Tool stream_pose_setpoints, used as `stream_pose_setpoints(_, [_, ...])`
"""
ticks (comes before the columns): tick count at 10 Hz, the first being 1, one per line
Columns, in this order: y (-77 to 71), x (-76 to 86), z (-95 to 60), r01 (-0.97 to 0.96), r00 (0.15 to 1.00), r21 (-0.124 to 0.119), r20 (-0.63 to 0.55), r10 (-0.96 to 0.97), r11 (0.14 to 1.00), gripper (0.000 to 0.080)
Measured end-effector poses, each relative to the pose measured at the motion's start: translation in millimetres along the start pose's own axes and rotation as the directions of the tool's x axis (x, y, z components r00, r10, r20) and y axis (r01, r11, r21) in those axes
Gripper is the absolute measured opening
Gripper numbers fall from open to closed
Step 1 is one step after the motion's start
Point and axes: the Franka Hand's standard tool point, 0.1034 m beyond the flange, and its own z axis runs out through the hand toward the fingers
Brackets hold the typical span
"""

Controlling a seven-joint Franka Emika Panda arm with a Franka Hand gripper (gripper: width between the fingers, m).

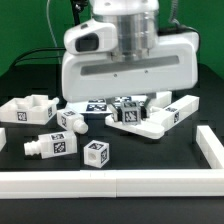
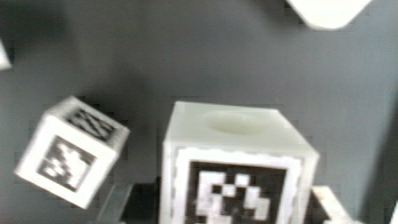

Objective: Assemble chair

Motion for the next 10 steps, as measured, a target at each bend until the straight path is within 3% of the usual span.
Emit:
stream_pose_setpoints(3, [1.1, -5.8, 1.4, -0.006, 1.0, 0.009, 0.024, 0.006, 1.0, 0.0281])
stream_pose_setpoints(4, [17.2, -18.7, -2.0, -0.061, 0.998, 0.017, 0.018, 0.061, 0.998, 0.0281])
stream_pose_setpoints(6, [33.6, -68.1, -13.0, -0.173, 0.985, -0.008, 0.008, 0.173, 0.985, 0.0281])
stream_pose_setpoints(7, [40.6, -96.2, -6.4, -0.223, 0.975, -0.007, 0.011, 0.223, 0.975, 0.0281])
stream_pose_setpoints(10, [38.0, -95.3, -4.9, -0.217, 0.976, -0.004, 0.024, 0.217, 0.976, 0.0281])
